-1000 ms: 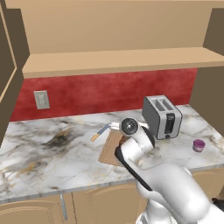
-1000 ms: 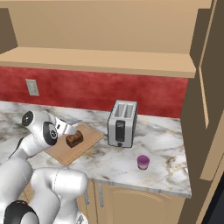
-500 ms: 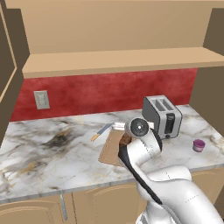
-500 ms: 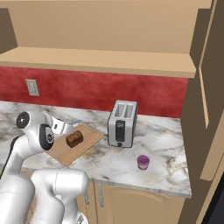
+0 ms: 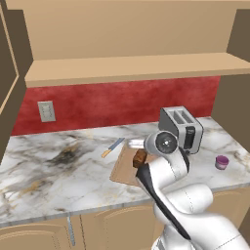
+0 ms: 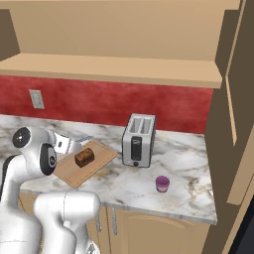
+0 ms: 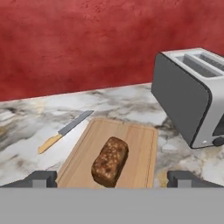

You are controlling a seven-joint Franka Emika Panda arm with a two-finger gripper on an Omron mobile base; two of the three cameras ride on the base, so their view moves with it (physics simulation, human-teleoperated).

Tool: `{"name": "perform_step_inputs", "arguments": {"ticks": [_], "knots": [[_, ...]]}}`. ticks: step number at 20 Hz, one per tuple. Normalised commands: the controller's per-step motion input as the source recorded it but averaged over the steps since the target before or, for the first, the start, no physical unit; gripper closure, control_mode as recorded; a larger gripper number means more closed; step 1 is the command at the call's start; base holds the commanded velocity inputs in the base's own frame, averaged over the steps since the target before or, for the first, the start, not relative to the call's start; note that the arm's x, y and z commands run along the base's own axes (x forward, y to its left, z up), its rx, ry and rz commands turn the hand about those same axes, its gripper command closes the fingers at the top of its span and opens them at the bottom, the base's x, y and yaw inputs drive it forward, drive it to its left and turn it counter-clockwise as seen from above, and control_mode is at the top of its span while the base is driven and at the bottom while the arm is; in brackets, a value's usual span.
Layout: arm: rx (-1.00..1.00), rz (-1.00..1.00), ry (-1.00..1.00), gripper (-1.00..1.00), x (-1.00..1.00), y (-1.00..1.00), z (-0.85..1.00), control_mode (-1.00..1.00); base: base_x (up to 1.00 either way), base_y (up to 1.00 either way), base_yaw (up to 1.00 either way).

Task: Pick the bread, place it on the cutting board, pick the jam, place it on the counter, and close the cabinet.

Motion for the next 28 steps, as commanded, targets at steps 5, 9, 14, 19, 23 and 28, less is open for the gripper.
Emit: {"name": "perform_step_inputs", "arguments": {"ticks": [5,9,14,19,23,28], "knots": [[0.00,0.09,0.00,-1.00,-0.32,0.00,0.06,-1.00,0.00,0.00,0.00],[0.00,0.10,0.00,-1.00,-0.34,0.00,0.03,-1.00,0.00,0.00,0.00],[0.00,0.10,0.00,-1.00,-0.37,0.00,0.00,-1.00,0.00,0.00,0.00],[0.00,0.08,0.00,-1.00,-0.20,0.00,0.00,-1.00,0.00,0.00,0.00],[0.00,0.05,0.00,-1.00,-0.11,0.02,0.00,-1.00,0.00,0.00,0.00],[0.00,0.04,0.00,-1.00,-0.13,0.00,0.05,-1.00,0.00,0.00,0.00]]}}
